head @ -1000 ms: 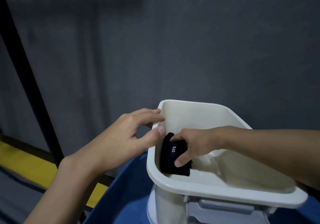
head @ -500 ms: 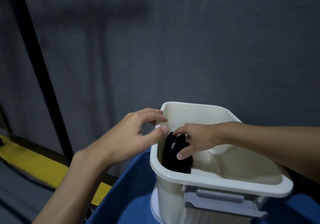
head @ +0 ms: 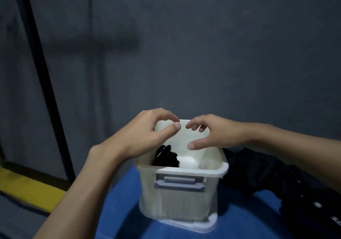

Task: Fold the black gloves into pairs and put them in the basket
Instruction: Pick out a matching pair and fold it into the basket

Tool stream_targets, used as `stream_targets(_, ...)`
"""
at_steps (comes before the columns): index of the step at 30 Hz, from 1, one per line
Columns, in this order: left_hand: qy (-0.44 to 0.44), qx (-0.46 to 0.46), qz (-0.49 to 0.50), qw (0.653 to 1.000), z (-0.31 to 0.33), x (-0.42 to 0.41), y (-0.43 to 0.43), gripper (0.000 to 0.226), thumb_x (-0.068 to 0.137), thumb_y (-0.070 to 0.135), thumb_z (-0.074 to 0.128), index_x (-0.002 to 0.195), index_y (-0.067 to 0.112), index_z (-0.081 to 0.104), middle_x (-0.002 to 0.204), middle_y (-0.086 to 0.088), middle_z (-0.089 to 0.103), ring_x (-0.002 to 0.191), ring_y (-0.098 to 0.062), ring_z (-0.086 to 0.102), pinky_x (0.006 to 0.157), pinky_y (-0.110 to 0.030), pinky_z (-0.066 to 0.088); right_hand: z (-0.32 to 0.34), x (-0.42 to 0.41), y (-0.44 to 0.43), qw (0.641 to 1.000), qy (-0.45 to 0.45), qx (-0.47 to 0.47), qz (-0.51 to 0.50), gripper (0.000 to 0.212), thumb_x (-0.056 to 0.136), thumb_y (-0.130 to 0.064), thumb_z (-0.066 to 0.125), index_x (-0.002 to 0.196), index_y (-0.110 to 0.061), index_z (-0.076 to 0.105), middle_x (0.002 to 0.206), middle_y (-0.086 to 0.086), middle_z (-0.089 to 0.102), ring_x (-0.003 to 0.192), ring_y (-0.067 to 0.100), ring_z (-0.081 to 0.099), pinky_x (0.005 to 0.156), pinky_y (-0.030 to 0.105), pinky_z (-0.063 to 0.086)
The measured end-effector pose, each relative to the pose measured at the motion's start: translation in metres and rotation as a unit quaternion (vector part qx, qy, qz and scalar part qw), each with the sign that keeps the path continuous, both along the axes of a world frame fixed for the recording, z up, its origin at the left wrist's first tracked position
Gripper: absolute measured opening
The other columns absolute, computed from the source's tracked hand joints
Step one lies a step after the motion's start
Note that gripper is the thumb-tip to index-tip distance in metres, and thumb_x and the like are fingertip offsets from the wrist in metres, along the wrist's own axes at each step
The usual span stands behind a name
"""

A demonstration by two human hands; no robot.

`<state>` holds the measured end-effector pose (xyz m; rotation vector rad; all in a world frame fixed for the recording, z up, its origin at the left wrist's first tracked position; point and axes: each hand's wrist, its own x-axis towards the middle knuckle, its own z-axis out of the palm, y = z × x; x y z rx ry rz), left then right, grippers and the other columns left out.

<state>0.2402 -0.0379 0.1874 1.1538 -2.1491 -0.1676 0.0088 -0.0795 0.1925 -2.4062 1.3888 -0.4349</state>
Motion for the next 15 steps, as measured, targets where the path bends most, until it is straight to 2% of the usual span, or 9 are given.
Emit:
stream_targets(2, -0.012, -0.013, -0.018, 1.000, 0.006, -0.020, 0.008, 0.033, 0.097, 0.051, 0.051, 0.119, 0.032, 0.067, 0.119, 0.024, 0.063, 0.111, 0.017, 0.050, 0.096, -0.015, 0.043, 0.002, -0.021, 0.022, 0.999, -0.024, -0.021, -0.014, 0.068, 0.076, -0.051, 0.077, 0.135, -0.030, 0.053, 0.127, -0.012, 0.054, 0.118, 0.005, 0.051, 0.093, 0.016, 0.042)
stream_targets(3, -0.018, -0.019, -0.029, 0.999, 0.009, -0.031, 0.013, 0.031, 0.098, 0.049, 0.052, 0.119, 0.032, 0.067, 0.118, 0.025, 0.063, 0.108, 0.022, 0.048, 0.090, -0.007, 0.039, 0.003, -0.032, 0.034, 0.999, -0.032, -0.031, -0.021, 0.065, 0.077, -0.048, 0.077, 0.134, -0.027, 0.054, 0.127, -0.010, 0.055, 0.117, 0.005, 0.052, 0.089, 0.010, 0.041)
stream_targets(5, -0.019, -0.031, -0.055, 0.998, 0.012, -0.057, 0.023, 0.029, 0.096, 0.046, 0.054, 0.117, 0.032, 0.068, 0.116, 0.024, 0.064, 0.104, 0.025, 0.047, 0.085, -0.001, 0.037, 0.005, -0.056, 0.056, 0.997, -0.046, -0.046, -0.038, 0.059, 0.079, -0.044, 0.077, 0.131, -0.024, 0.056, 0.125, -0.008, 0.058, 0.109, 0.000, 0.054, 0.080, 0.000, 0.039)
stream_targets(8, -0.013, -0.056, -0.100, 0.993, 0.011, -0.101, 0.039, 0.026, 0.095, 0.043, 0.057, 0.112, 0.029, 0.071, 0.111, 0.021, 0.068, 0.104, 0.013, 0.055, 0.091, -0.010, 0.042, 0.000, -0.094, 0.086, 0.993, -0.070, -0.051, -0.075, 0.053, 0.079, -0.041, 0.076, 0.126, -0.024, 0.059, 0.118, -0.005, 0.062, 0.097, -0.009, 0.054, 0.076, -0.002, 0.039)
stream_targets(11, -0.008, -0.072, -0.143, 0.987, 0.001, -0.142, 0.051, 0.016, 0.094, 0.031, 0.062, 0.104, 0.027, 0.073, 0.101, 0.019, 0.069, 0.094, 0.012, 0.056, 0.084, -0.011, 0.042, -0.017, -0.132, 0.111, 0.989, -0.094, -0.030, -0.112, 0.047, 0.080, -0.040, 0.076, 0.122, -0.023, 0.063, 0.114, -0.006, 0.066, 0.095, -0.011, 0.058, 0.080, 0.001, 0.041)
stream_targets(13, -0.014, -0.061, -0.171, 0.983, -0.010, -0.167, 0.057, 0.014, 0.093, 0.027, 0.063, 0.102, 0.025, 0.074, 0.099, 0.015, 0.071, 0.092, 0.007, 0.060, 0.080, -0.012, 0.045, -0.035, -0.155, 0.124, 0.984, -0.118, -0.009, -0.133, 0.046, 0.078, -0.044, 0.077, 0.118, -0.025, 0.066, 0.110, -0.009, 0.069, 0.097, -0.008, 0.062, 0.086, 0.010, 0.046)
stream_targets(15, -0.030, -0.035, -0.193, 0.980, -0.028, -0.189, 0.058, 0.013, 0.092, 0.027, 0.063, 0.100, 0.024, 0.073, 0.095, 0.012, 0.072, 0.088, 0.000, 0.064, 0.079, -0.022, 0.051, -0.057, -0.176, 0.137, 0.976, -0.148, -0.001, -0.157, 0.041, 0.076, -0.041, 0.079, 0.112, -0.025, 0.068, 0.105, -0.009, 0.072, 0.098, -0.003, 0.066, 0.091, 0.021, 0.050)
